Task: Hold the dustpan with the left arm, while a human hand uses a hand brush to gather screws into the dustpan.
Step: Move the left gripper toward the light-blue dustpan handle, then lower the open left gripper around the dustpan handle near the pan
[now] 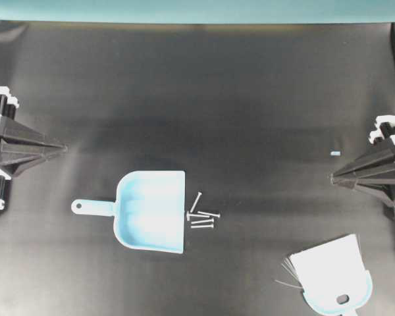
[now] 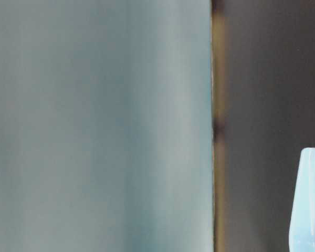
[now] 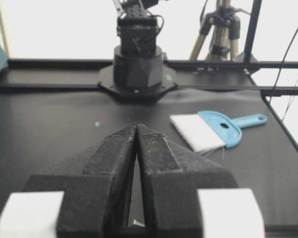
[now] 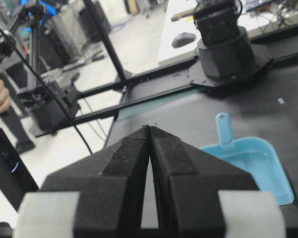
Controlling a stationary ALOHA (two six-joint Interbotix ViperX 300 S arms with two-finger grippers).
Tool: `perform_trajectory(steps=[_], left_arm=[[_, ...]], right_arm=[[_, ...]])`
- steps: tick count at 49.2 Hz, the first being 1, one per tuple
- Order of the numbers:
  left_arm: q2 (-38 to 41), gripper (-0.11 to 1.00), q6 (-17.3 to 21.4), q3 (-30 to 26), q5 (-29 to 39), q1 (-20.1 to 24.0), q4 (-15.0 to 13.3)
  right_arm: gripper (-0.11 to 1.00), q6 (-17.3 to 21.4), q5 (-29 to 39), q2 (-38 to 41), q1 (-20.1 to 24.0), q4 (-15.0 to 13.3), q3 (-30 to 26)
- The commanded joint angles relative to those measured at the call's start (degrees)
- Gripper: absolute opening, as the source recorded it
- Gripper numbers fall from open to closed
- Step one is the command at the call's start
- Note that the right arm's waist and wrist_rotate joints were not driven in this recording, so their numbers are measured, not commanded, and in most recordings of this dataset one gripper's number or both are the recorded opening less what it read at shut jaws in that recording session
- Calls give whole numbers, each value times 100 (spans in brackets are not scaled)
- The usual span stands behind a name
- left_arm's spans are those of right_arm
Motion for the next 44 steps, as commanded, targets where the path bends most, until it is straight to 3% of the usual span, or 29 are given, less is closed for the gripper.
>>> perform_trajectory(steps=[1,5,18,31,44], left_arm=[[229,6,-44,-185,237,-167,246],[466,0,-53,-352,773,-264,246],[1626,0,-53,-844,2786,-369,246],[2610,0,-62,-1213,3630,-387,246],[3146,0,-105,-1292,3718,-431,246]], right_arm=[[4,0,-44,35,0,0,-114],[0,9,123,26,0,0,-114],[0,0,1151,18,0,0,-62],[0,0,1433,-88,0,0,62],[0,0,1907,-413,0,9,290]])
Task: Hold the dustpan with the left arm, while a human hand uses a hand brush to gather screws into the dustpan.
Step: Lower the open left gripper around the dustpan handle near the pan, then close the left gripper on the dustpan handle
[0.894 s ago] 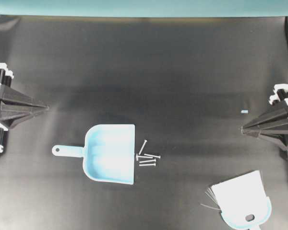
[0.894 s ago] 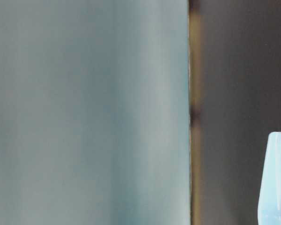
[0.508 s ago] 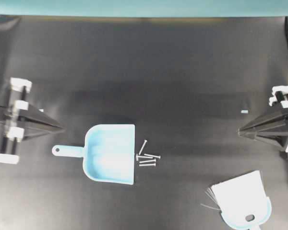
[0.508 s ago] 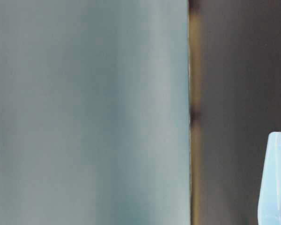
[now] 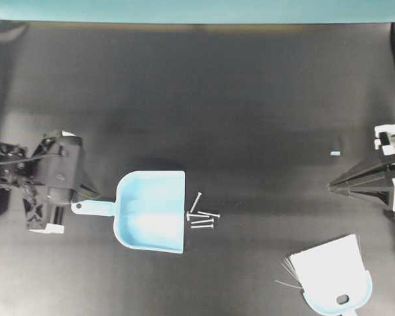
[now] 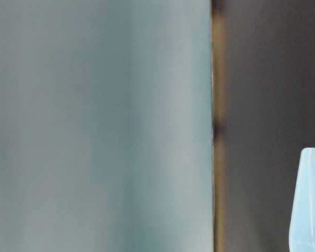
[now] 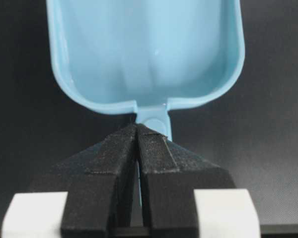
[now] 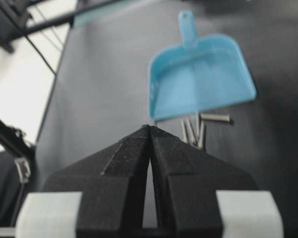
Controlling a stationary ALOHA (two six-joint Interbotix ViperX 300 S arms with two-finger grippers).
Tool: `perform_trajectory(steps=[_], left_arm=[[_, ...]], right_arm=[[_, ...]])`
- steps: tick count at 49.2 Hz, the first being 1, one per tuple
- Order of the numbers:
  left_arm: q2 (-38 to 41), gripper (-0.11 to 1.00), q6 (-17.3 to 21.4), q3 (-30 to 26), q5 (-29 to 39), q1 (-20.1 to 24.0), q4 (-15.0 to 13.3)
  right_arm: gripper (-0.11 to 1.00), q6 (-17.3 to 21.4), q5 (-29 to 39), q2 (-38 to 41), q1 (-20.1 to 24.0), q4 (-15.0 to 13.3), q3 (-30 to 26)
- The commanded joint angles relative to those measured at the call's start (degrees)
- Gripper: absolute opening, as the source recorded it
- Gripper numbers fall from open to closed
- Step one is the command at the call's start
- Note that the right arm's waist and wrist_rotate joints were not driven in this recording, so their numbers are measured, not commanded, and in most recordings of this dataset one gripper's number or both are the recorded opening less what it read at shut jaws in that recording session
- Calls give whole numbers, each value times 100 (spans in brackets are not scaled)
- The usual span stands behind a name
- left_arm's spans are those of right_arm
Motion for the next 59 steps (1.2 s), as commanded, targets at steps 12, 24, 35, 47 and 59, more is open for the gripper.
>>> perform_trajectory(steps=[12,24,35,47,59], left_arm=[[466,0,-44,-114,-264,-18,18],[501,50,-105,26,-492,-35,18],[782,90,-475,202,-1011,-53,18],[1301,89,-562,510,-1854,-79,18],[1652,89,-545,396,-2118,-70,18]], right_arm=[[0,-9,132,-422,0,0,229],[0,0,158,-738,0,0,492],[0,-9,334,-984,0,0,809],[0,-9,396,-1345,0,0,1020],[0,-9,527,-1731,0,0,1099]])
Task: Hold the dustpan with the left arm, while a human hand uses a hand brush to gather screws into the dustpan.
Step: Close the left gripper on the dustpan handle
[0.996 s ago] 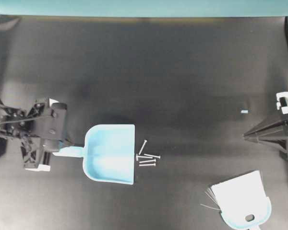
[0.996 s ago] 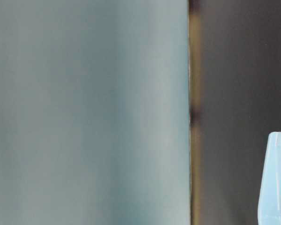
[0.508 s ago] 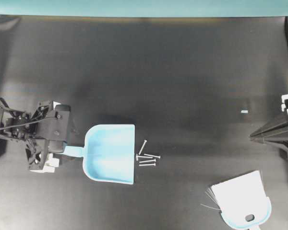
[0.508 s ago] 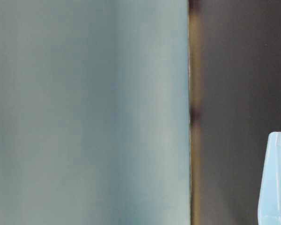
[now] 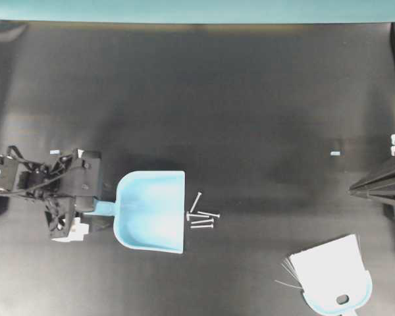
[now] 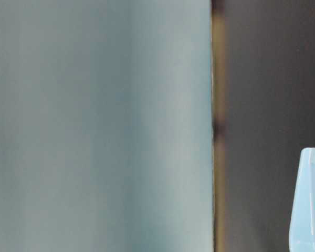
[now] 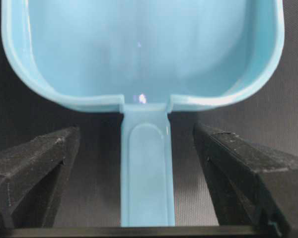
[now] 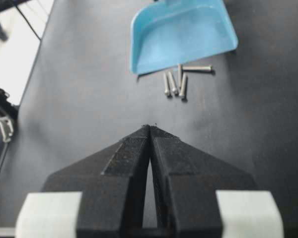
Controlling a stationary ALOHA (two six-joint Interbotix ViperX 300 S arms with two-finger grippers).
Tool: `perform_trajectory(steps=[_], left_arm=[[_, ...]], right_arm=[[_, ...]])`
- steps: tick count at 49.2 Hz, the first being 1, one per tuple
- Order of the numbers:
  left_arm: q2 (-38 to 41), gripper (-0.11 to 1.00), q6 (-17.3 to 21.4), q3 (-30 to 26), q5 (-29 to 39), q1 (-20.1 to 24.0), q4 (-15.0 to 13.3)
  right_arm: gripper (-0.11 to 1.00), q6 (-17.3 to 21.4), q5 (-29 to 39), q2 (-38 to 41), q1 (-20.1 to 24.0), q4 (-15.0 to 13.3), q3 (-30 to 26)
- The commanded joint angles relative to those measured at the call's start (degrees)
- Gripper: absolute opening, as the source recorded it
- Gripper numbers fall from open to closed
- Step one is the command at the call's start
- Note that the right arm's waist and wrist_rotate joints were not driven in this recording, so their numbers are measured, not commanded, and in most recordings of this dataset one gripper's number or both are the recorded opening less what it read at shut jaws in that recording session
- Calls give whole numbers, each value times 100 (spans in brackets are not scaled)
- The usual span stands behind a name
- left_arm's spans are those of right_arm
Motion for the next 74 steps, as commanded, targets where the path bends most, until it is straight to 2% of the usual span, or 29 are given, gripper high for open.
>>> perform_trajectory(steps=[1,11,36,42,51,74], left_arm=[[123,89,9,-105,-79,-9,18],[404,89,0,-176,-97,-9,18],[448,84,0,-272,-343,0,18],[439,75,-9,-264,-343,0,18],[431,29,0,-264,-343,-9,18],[185,30,0,-176,-369,0,9]], right_arm=[[0,0,18,-88,0,9,-9],[0,-9,105,-202,0,0,0],[0,0,158,-202,0,9,105],[0,-9,167,-202,0,0,114],[0,-9,229,-202,0,9,132],[0,-9,290,-554,0,0,246]])
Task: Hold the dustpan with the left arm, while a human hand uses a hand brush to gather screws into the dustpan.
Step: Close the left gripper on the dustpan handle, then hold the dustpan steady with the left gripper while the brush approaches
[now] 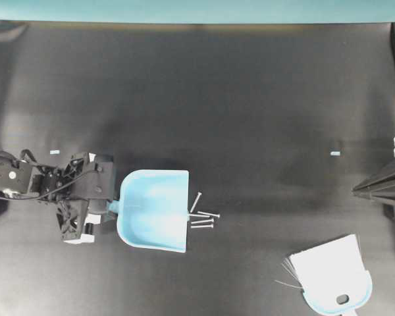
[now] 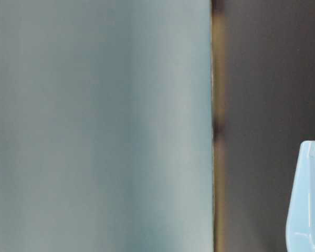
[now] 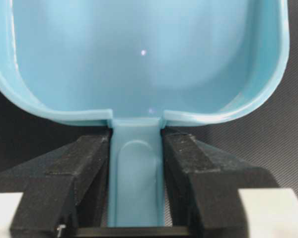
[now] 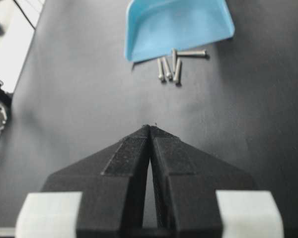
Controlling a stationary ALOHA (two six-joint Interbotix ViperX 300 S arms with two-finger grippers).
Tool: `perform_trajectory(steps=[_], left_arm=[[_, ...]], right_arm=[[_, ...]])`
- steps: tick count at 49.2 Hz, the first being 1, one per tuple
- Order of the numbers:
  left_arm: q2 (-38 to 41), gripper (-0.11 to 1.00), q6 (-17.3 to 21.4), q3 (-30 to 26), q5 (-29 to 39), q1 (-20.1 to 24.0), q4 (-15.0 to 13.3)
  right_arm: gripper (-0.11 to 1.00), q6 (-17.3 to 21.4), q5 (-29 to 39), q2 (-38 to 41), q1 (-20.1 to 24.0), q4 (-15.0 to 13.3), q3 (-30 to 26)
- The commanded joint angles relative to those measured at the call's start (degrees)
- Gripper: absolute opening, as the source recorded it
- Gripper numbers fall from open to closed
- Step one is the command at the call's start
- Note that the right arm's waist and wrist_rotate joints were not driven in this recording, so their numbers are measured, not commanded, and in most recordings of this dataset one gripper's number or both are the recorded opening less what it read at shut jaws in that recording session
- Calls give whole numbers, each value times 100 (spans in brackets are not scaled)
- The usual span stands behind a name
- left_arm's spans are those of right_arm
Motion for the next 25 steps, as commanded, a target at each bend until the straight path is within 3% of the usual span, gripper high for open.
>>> perform_trajectory(steps=[1,25], left_arm=[[-193,30,0,9,-70,-9,18],[-554,30,9,105,281,9,18]], right_arm=[[0,0,-9,-88,0,0,-18],[0,-9,123,-413,0,9,35]])
